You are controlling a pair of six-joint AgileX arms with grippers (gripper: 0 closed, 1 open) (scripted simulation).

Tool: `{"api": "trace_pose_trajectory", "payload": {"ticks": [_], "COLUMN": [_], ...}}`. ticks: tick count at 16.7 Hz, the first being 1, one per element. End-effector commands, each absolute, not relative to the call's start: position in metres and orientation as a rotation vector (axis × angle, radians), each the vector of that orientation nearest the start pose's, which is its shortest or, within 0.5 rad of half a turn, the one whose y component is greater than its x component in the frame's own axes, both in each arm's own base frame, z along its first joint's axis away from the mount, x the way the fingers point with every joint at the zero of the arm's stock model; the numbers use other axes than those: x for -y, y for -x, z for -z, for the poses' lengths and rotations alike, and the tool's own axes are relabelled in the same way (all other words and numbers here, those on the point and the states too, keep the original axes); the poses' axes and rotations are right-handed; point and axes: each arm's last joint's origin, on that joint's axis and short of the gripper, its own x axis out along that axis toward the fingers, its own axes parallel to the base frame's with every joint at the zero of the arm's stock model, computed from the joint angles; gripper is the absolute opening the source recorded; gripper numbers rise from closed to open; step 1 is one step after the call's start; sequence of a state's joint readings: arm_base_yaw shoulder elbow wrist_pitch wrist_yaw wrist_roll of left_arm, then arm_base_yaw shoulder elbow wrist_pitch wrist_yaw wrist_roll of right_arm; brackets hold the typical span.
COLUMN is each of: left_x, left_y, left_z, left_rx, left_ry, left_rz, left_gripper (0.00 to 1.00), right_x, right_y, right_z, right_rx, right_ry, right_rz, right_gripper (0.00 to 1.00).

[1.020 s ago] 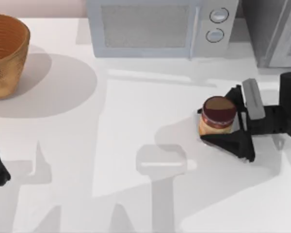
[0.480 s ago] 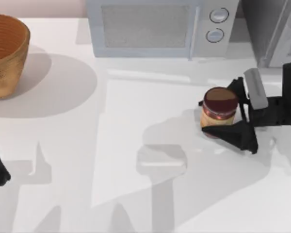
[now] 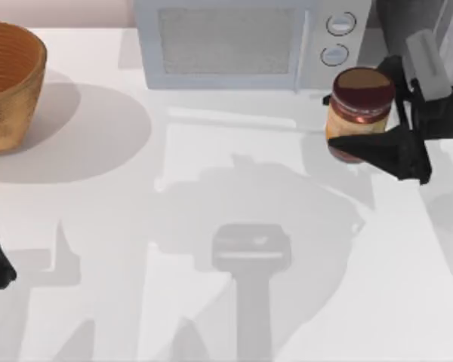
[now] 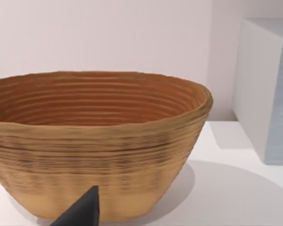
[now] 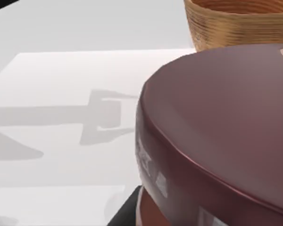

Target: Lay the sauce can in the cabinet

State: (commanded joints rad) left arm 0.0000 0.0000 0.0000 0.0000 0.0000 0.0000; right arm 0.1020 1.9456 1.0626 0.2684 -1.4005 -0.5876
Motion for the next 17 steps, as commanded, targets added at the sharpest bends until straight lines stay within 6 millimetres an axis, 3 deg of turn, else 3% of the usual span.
{"api": "trace_pose_trajectory", "payload": {"ticks": [2,7,10,13,17], "left_x": [0.001,0.001,0.001,0.001,0.001], "left_y": [-0.106,-0.106,-0.106,-0.106,-0.106], "left_z": [-0.160,-0.160,-0.160,-0.160,-0.160], "left_rx": [0.000,0.000,0.000,0.000,0.000], "left_ry": [0.000,0.000,0.000,0.000,0.000], "left_rz": [0.000,0.000,0.000,0.000,0.000], "left_gripper": [1.00,1.00,1.00,1.00,1.00], "right_x": [-0.073,-0.072,-0.067,-0.058,-0.043], "right_y": [-0.375,-0.375,-0.366,-0.341,-0.280], "right_z": [-0.167,-0.167,-0.178,-0.203,-0.246], "right_rx": [-0.083,-0.083,-0.107,-0.139,-0.143], "right_ry": [0.074,0.074,0.089,0.129,0.196], "right_rz": [-1.556,-1.552,-1.495,-1.368,-1.106], "right_gripper": [0.00,0.00,0.00,0.00,0.00]}}
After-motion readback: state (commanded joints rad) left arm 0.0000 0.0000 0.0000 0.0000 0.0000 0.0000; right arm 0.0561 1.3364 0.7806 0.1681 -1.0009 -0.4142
